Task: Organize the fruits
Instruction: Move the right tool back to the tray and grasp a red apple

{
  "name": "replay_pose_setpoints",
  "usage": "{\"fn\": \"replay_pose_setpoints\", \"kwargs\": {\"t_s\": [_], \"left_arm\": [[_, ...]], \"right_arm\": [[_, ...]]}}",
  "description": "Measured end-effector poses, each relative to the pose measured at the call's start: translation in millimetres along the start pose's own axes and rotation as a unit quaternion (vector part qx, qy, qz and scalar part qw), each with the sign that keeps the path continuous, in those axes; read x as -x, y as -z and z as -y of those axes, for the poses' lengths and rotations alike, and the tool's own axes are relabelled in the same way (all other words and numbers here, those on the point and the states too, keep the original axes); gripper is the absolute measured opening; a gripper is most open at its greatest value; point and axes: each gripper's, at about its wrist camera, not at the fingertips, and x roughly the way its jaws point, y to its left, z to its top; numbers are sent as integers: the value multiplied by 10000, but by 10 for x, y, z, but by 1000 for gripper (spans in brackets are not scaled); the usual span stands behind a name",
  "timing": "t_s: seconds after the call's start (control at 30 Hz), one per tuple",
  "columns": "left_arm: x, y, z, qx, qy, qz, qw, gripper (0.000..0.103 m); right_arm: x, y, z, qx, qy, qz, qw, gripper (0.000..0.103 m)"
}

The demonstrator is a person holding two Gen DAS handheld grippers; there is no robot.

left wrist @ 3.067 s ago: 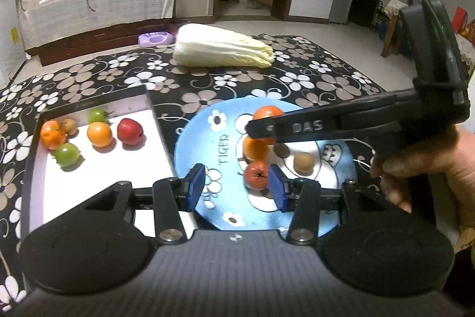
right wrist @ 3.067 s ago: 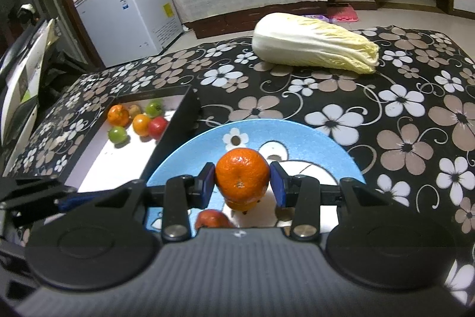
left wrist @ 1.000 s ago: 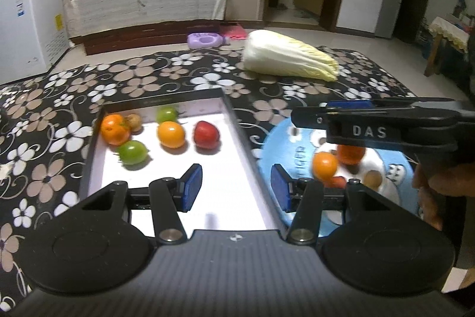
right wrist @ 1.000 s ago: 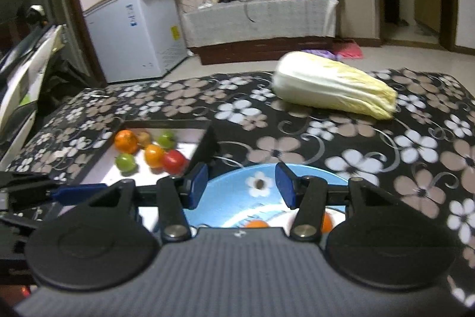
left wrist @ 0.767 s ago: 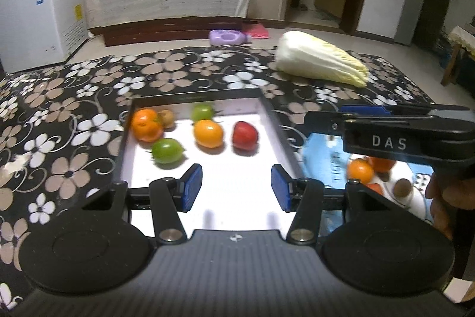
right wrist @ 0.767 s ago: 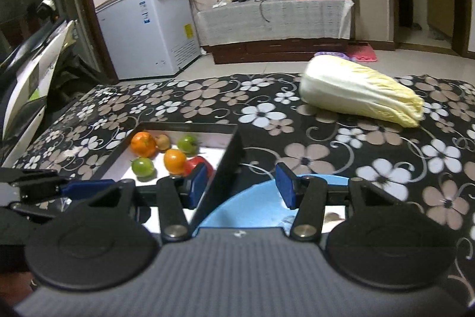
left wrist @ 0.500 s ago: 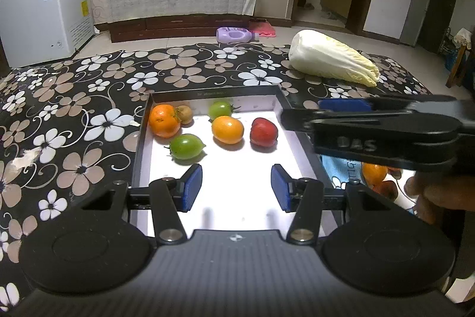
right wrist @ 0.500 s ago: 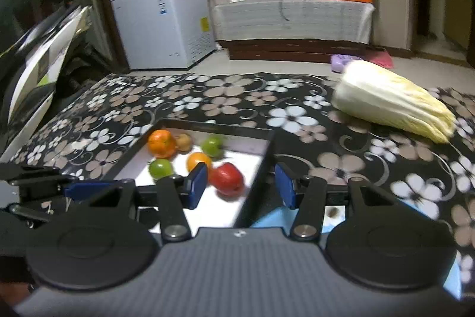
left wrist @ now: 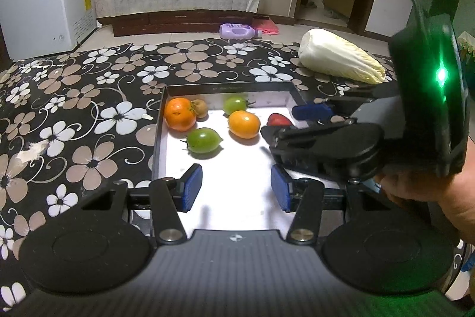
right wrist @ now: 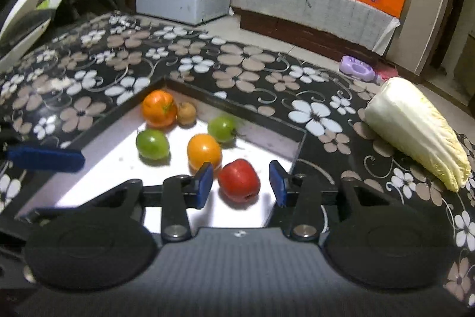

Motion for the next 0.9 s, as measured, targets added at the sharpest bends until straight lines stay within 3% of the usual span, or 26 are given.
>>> {"fn": "replay_pose_setpoints", "kwargs": {"t_s": [0.17,0.27,0.37,0.6,0.9], "left_arm": [[-28,17,-52,60,-15,-66,10000,57],[-20,28,-66,63,-36,-73,9999,57],[-39,39,-96,83,-79,-112,9999,57],[-104,7,-75,93,-74,-113,9999,57],[-339,-97,-109,314,-326,-177,9988,57]], "right_arm": [[-116,31,-150,439,202,-145,9987,44],[-146,38,-159,453,294,-129,9985,36],[-147,48,-149,460,318,-90,9984,36],[20,7,46,-507,-331,119,9981,36],[342,7,235,-1065,-658,457,9911,36]]}}
